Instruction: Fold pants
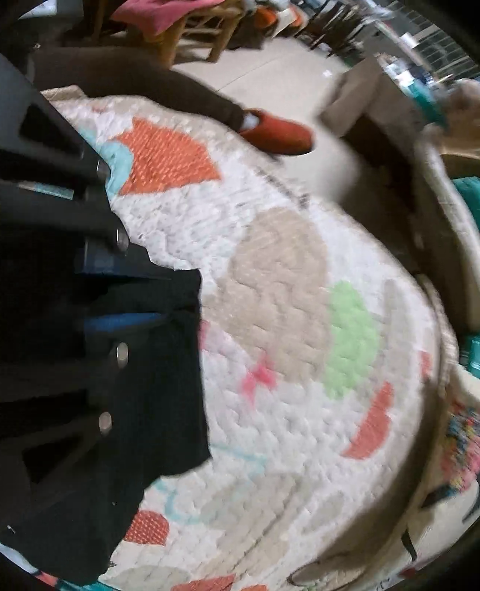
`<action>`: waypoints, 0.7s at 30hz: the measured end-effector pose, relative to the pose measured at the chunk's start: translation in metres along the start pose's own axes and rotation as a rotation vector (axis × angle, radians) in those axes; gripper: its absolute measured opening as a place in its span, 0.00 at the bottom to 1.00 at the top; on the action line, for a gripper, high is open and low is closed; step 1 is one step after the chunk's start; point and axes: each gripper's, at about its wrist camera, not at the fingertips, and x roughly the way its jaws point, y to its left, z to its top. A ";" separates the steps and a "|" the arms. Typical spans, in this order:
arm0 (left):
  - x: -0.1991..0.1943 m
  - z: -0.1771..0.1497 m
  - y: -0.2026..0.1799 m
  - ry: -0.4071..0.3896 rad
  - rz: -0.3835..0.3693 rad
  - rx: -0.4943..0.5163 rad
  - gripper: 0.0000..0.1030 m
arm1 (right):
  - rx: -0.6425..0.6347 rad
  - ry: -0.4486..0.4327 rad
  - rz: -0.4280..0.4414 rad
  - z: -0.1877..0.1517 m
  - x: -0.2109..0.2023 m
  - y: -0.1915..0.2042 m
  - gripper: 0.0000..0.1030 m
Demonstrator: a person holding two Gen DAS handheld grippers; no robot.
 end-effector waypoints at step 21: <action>-0.056 0.011 0.119 0.012 -0.023 -0.302 0.19 | 0.069 -0.046 0.100 0.053 0.015 0.074 0.20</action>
